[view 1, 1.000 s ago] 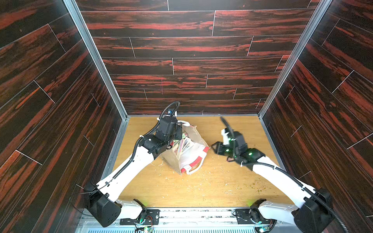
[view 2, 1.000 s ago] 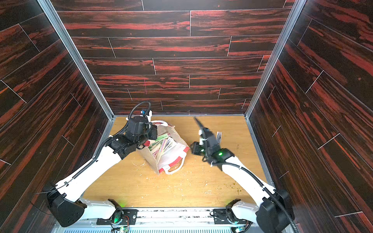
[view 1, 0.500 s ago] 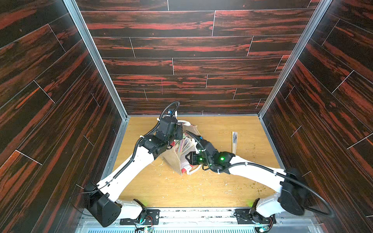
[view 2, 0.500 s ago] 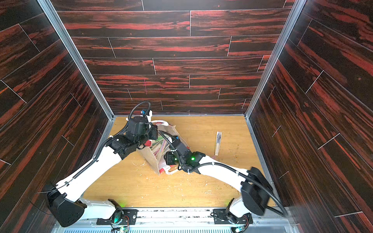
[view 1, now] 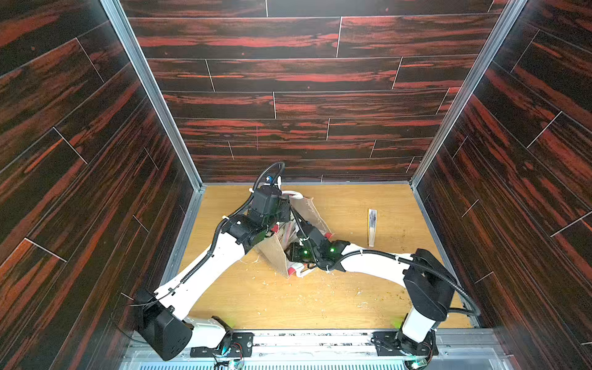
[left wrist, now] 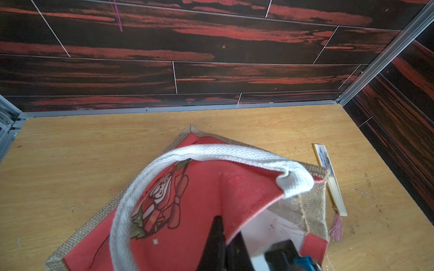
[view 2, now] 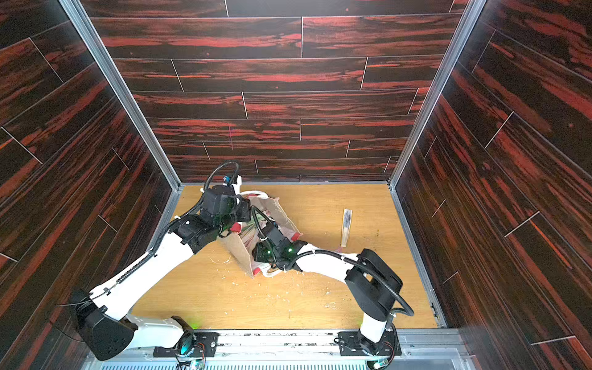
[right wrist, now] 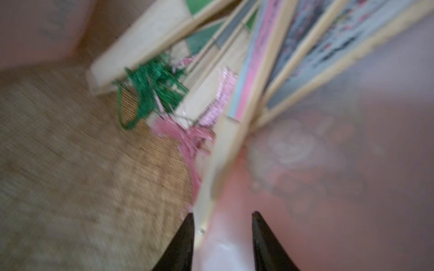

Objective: Take out the folding fans from the tote bags
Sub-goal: Pick up the folding fan from the canvas bag.

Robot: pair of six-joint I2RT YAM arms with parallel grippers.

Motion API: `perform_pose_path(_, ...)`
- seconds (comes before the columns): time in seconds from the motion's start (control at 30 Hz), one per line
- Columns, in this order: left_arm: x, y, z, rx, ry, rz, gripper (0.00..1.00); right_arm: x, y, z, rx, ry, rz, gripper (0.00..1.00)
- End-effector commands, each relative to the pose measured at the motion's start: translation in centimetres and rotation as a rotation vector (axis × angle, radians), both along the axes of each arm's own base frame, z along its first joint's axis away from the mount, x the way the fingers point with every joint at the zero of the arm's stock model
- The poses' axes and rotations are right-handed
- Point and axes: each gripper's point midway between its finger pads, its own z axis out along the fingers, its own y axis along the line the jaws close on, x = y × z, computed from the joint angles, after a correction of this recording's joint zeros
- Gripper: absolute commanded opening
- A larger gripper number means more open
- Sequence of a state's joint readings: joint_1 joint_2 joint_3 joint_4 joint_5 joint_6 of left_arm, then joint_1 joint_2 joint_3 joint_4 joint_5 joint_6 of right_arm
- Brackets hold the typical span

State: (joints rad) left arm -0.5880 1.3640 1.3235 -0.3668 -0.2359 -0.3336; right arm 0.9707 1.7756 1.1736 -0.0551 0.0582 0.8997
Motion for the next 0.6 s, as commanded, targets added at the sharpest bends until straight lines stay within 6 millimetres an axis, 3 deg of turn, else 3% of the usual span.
perform_pose_path(0.0, -0.4, -0.1, 2.0, -0.053, -0.051, -0.014, 0.0, 0.7, 1.5, -0.2, 0.028, 0.023, -0.025, 0.42)
perform_pose_path(0.57, -0.5, -0.4, 1.6, -0.06, -0.043, -0.025, 0.0, 1.7, 0.9, -3.5, -0.081, 0.098, -0.11, 0.44)
